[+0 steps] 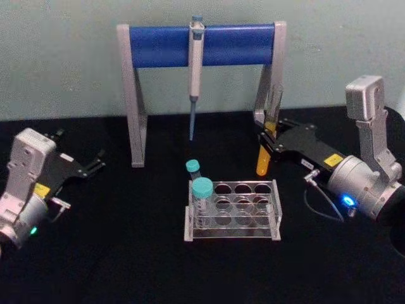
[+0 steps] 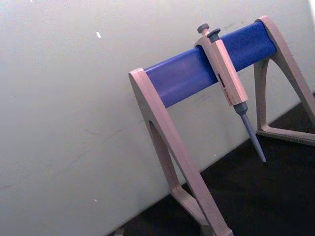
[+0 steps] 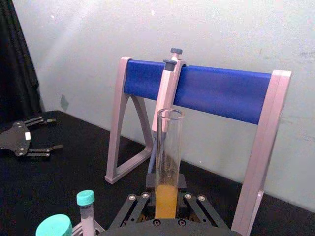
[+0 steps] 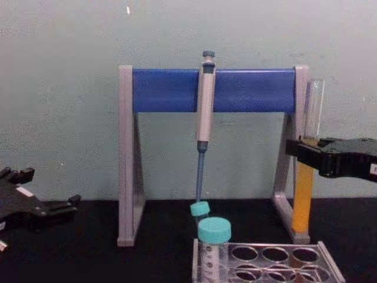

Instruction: Pick up the test tube from the test tube rack, shake it, then place it back into the test tube rack.

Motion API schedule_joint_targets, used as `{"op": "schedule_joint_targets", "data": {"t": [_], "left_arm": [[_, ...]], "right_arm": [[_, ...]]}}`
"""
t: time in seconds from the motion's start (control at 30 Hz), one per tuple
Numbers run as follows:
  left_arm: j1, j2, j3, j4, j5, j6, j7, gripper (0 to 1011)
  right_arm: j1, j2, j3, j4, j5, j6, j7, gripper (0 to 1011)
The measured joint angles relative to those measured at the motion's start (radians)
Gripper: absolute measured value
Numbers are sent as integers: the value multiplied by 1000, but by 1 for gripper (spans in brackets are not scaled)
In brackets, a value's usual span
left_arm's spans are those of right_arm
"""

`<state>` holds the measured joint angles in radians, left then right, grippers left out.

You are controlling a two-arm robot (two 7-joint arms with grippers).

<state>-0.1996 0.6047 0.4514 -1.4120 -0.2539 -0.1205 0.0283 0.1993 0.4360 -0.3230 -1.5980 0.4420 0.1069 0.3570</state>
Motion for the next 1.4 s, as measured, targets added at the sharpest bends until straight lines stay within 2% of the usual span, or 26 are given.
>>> {"op": "schedule_joint_targets", "data": {"t": [0.27, 0.53, 0.77, 0.93, 1.13, 1.4], "left_arm": [[0, 0, 0, 0, 0, 0, 0, 1001], [0, 0, 0, 0, 0, 0, 0, 1002], [0, 0, 0, 0, 0, 0, 0, 1002], [0, 0, 0, 0, 0, 0, 0, 1001], [0, 0, 0, 0, 0, 0, 0, 1001], [0, 0, 0, 0, 0, 0, 0, 1001]], "right_arm": [[-27, 20, 13, -28, -3, 0, 4, 227], [-83, 54, 28, -87, 2, 5, 15, 227], [-102, 64, 14, -111, 14, 6, 42, 227], [-87, 56, -17, -107, 19, 6, 65, 227], [-37, 29, -57, -66, 21, 2, 80, 227], [10, 3, -72, -17, 20, -10, 74, 227]]}}
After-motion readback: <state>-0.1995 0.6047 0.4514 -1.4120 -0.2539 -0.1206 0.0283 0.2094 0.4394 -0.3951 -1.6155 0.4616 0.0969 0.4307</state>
